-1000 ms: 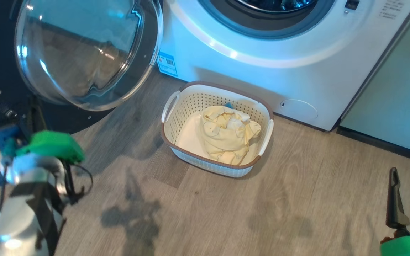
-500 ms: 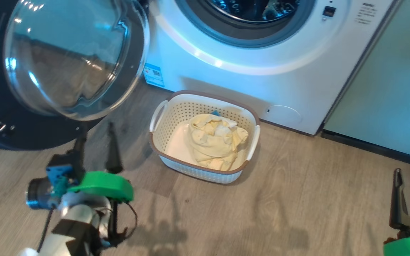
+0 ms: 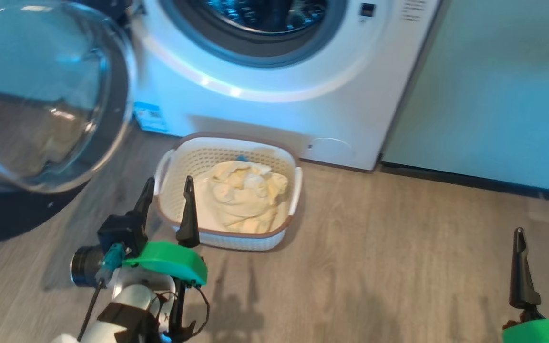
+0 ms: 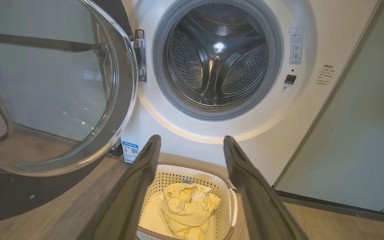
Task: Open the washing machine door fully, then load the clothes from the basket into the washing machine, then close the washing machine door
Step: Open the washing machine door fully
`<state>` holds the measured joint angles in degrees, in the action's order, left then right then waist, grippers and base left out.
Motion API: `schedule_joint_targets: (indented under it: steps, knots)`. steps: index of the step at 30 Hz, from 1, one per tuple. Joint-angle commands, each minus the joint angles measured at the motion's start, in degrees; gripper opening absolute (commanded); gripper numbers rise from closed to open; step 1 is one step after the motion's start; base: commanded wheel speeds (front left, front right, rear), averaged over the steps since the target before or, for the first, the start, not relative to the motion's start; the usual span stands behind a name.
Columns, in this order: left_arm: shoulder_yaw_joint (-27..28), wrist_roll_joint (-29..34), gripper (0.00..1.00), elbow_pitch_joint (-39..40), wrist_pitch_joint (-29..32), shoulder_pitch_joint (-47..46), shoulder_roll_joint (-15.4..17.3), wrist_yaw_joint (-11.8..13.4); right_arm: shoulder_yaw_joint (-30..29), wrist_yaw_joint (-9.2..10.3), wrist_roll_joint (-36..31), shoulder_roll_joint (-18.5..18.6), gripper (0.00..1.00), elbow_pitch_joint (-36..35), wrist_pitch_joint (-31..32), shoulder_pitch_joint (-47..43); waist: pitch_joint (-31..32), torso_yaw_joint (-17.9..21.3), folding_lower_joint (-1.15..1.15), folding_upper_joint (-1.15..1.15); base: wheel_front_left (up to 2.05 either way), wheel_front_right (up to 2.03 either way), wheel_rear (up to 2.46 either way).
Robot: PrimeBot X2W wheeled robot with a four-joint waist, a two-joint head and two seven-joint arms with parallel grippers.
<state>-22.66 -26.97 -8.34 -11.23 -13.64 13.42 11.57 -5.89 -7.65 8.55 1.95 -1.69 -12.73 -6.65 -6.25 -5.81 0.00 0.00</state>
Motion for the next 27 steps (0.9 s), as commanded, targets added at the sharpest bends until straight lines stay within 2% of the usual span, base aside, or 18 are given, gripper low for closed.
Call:
schedule_joint_targets:
  steps: [1, 5, 12, 27]
  knots:
    - [2.02, -0.12, 1.0, 1.22, -0.28, -1.35, 0.96, 0.01, 1.29, 0.16, -0.39, 0.93, 1.0, -1.58, -0.88, 1.7, 0.37, 2.15, 0.0, 0.0, 0.0, 0.0, 0.0]
    - [1.28, 0.1, 1.0, 0.25, -0.17, -1.49, 0.79, 0.05, 1.44, 0.16, -0.33, 0.93, 1.0, -1.92, -1.13, 1.53, 0.12, 5.21, 0.0, 0.0, 0.0, 0.0, 0.0]
    - [1.38, 0.17, 1.0, -0.38, -0.52, -1.36, 0.79, 0.81, 1.7, 0.16, -0.49, 0.93, 1.0, -2.41, -1.32, 1.64, 0.06, 8.19, 0.0, 0.0, 0.0, 0.0, 0.0]
    - [1.29, 0.27, 1.0, -0.88, -0.49, -1.11, 1.25, 2.1, 1.65, 0.16, 0.04, 0.93, 1.0, -1.75, -1.64, 1.42, 0.66, 9.21, 0.0, 0.0, 0.0, 0.0, 0.0]
